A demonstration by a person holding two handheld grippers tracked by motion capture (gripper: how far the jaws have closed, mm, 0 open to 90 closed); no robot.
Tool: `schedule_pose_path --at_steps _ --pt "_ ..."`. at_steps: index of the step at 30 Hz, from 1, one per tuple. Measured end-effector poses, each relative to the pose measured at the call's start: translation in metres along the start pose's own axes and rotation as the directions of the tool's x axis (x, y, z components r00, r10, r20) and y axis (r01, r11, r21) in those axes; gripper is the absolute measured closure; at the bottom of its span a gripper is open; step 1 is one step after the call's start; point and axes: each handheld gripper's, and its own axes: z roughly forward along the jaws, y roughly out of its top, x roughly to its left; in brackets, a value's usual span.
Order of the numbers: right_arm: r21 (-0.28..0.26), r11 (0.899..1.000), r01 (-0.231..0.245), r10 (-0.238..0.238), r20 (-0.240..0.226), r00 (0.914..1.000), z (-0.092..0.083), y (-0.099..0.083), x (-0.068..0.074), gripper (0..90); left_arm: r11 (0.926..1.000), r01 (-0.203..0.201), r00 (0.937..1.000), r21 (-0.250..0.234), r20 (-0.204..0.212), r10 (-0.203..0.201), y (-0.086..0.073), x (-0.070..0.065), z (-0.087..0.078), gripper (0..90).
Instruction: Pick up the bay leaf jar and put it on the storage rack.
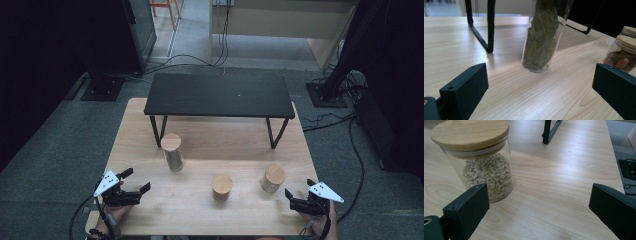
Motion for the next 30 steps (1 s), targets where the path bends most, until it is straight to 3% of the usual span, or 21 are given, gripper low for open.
schedule_pose_path --at_steps 3,7,9,11,22,30 --pt "-0.001 1.000 0.000 0.000 -0.001 1.0000 0.000 0.000 0.000 2.8 0.9999 -0.007 1.0000 0.008 0.004 0.007 0.003 -0.001 0.003 0.0" --pt "0.000 1.000 0.002 -0.002 -0.003 1.0000 0.000 0.000 0.000 2.8 0.9999 -0.003 1.0000 -0.017 -0.005 0.003 0.006 -0.003 0.007 0.0" --pt "0.001 1.000 0.001 -0.001 -0.004 1.0000 0.000 0.000 0.000 2.8 0.9994 -0.002 0.9999 -0.034 0.017 0.003 0.008 -0.001 0.010 0.0" --pt "0.004 1.000 0.005 -0.005 -0.006 1.0000 0.000 0.001 0.000 2.8 0.9991 0.002 0.9999 -0.043 0.013 -0.001 0.012 -0.002 0.014 0.0" --pt "0.003 1.000 0.004 -0.004 -0.004 1.0000 0.000 0.000 0.000 2.8 0.9990 -0.022 0.9989 -0.038 0.040 0.023 0.024 -0.002 0.030 0.0" --pt "0.003 1.000 0.006 -0.006 -0.003 1.0000 0.000 0.000 0.001 2.8 0.9981 -0.004 0.9983 -0.062 0.057 0.007 0.029 -0.001 0.043 0.1"
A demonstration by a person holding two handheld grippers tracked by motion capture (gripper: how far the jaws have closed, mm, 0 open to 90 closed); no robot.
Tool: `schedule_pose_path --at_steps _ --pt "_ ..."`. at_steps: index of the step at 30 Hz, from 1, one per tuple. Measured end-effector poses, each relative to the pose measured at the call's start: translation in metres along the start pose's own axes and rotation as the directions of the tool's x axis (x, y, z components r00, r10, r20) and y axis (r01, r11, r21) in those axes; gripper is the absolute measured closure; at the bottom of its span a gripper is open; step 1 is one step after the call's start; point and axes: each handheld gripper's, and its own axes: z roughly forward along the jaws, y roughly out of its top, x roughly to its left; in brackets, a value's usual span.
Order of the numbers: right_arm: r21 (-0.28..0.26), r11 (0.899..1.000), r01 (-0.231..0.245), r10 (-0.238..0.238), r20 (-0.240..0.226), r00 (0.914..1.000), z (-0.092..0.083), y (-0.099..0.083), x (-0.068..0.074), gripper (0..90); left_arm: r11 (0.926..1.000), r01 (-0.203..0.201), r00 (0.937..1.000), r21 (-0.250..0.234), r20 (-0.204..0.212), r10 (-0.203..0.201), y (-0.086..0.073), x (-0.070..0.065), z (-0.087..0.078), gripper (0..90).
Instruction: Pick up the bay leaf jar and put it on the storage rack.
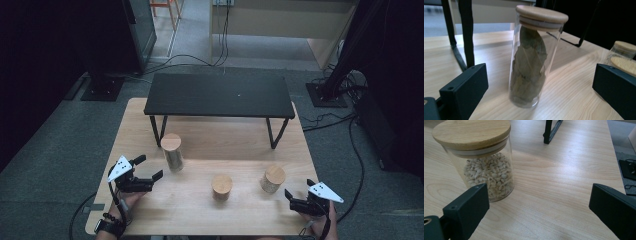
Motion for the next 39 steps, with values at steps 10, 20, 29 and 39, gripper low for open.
schedule_pose_path --at_steps 10,20,29,39 --pt "0.000 1.000 0.003 -0.003 0.001 1.0000 0.000 0.000 0.000 2.8 0.9998 -0.012 0.9997 0.013 0.020 0.012 0.009 0.001 0.019 0.3" --pt "-0.001 1.000 0.004 -0.004 -0.001 1.0000 0.000 0.000 0.000 2.8 0.9996 -0.023 0.9996 0.016 0.017 0.023 0.015 0.001 0.032 0.4" --pt "0.001 1.000 0.008 -0.008 0.000 1.0000 0.000 0.000 0.001 2.8 0.9995 -0.027 0.9993 0.016 0.024 0.027 0.020 0.002 0.046 1.5" --pt "0.000 1.000 0.010 -0.010 0.000 1.0000 0.000 0.000 0.001 2.8 0.9995 -0.024 0.9996 0.018 0.012 0.024 0.025 0.006 0.060 4.1"
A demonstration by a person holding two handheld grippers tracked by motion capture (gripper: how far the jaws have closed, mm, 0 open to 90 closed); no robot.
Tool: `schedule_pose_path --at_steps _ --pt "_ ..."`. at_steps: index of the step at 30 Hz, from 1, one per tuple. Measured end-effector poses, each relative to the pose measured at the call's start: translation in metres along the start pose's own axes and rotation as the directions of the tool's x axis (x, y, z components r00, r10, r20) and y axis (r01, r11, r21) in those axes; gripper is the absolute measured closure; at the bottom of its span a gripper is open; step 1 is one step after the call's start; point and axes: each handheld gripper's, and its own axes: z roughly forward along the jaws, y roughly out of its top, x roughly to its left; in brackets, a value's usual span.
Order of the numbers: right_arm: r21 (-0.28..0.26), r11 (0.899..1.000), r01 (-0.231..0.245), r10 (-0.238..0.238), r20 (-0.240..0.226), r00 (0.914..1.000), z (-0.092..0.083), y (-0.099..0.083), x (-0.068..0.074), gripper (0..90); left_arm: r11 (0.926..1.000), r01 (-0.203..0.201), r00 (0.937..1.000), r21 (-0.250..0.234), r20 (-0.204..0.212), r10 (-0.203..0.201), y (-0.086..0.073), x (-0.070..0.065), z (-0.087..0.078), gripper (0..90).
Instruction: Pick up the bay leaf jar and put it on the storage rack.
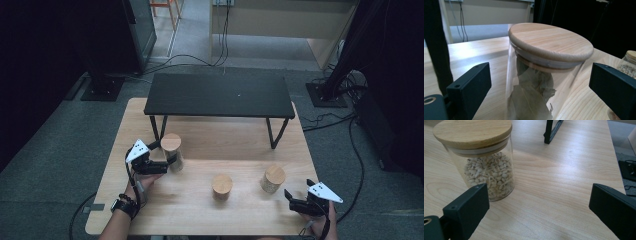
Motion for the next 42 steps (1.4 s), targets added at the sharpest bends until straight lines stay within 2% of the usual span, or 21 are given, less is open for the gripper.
schedule_pose_path --at_steps 12,17,24,26,34,37,38,42 --pt "-0.002 1.000 -0.001 0.001 0.000 1.0000 0.000 0.000 0.000 2.8 0.9994 -0.026 0.9997 0.022 0.002 0.026 0.007 0.001 0.011 5.4" --pt "-0.002 1.000 0.000 0.000 0.000 1.0000 0.000 0.000 0.000 2.8 0.9993 -0.025 0.9996 0.029 -0.015 0.026 0.008 -0.001 0.013 5.5" --pt "-0.002 1.000 0.002 -0.002 0.000 1.0000 0.000 0.000 0.000 2.8 0.9994 -0.026 0.9995 0.022 -0.017 0.026 0.010 -0.001 0.018 7.4" --pt "-0.003 1.000 0.002 -0.002 0.001 1.0000 0.000 0.000 0.000 2.8 0.9992 -0.037 0.9992 0.017 -0.015 0.037 0.009 -0.001 0.018 12.1" --pt "-0.003 1.000 0.007 -0.007 0.005 1.0000 0.000 -0.001 0.001 2.8 0.9994 -0.031 0.9991 0.013 -0.029 0.031 0.007 -0.004 0.021 14.8" --pt "-0.004 1.000 0.008 -0.008 0.006 1.0000 0.000 -0.001 0.001 2.8 0.9991 -0.043 0.9989 0.006 -0.021 0.043 0.005 -0.005 0.021 21.2" --pt "-0.003 1.000 0.008 -0.008 0.006 0.9999 0.000 -0.001 0.001 2.8 0.9986 -0.053 0.9981 0.006 -0.031 0.053 0.006 -0.007 0.021 22.3" --pt "-0.003 1.000 0.011 -0.011 0.009 0.9999 0.000 -0.001 0.002 2.8 0.9981 -0.061 0.9972 0.011 -0.042 0.062 0.007 -0.010 0.020 23.2"
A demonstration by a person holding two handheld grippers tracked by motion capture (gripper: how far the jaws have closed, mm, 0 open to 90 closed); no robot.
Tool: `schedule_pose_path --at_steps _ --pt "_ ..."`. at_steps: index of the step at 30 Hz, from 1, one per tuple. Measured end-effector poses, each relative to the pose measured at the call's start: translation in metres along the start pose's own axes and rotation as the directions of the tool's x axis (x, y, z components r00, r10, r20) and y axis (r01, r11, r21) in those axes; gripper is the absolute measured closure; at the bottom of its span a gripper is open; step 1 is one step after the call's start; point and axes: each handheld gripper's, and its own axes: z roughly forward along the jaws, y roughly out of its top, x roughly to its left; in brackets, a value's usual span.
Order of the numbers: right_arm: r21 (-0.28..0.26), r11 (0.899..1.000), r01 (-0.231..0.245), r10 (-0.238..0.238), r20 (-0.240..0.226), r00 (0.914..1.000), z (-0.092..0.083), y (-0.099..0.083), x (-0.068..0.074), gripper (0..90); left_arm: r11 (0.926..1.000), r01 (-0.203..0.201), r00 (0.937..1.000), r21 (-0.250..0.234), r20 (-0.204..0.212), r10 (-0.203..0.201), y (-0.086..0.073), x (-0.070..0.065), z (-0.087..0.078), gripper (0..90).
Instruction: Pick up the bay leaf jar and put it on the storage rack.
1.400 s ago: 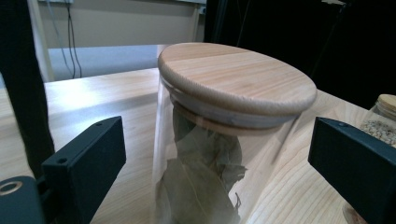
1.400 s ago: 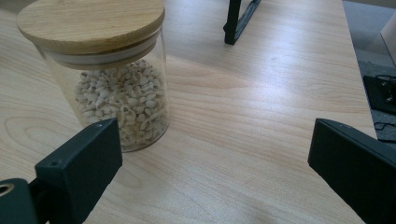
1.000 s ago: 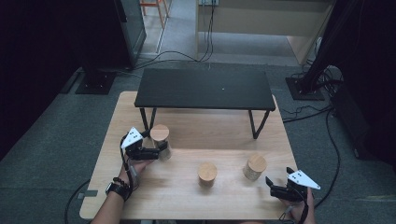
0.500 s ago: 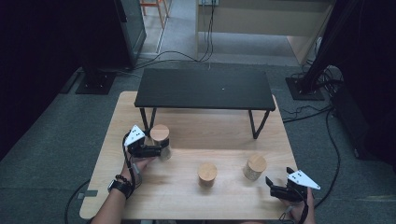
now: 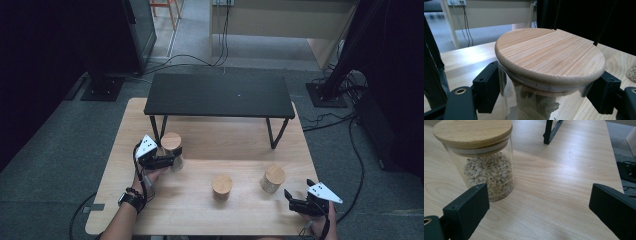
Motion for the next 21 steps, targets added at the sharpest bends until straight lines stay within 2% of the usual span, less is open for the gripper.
schedule_pose_path --at_steps 8,12,18,21 --pt "-0.002 1.000 0.001 -0.001 0.007 1.0000 0.000 0.000 0.002 2.8 1.0000 -0.003 0.9996 -0.003 -0.028 0.003 -0.001 -0.006 -0.002 24.0" --pt "-0.002 1.000 0.001 -0.001 0.006 1.0000 0.000 0.000 0.001 2.8 0.9999 -0.005 0.9992 0.012 -0.040 0.006 0.003 -0.009 -0.004 24.1" --pt "-0.002 1.000 0.000 0.000 0.004 1.0000 0.000 0.000 0.001 2.8 0.9990 0.042 0.9978 -0.012 -0.052 -0.043 0.005 -0.009 -0.015 24.1" --pt "-0.002 1.000 0.001 -0.001 0.004 1.0000 0.000 0.000 0.001 2.8 0.9989 0.045 0.9969 -0.016 -0.064 -0.046 0.010 -0.012 -0.019 24.2"
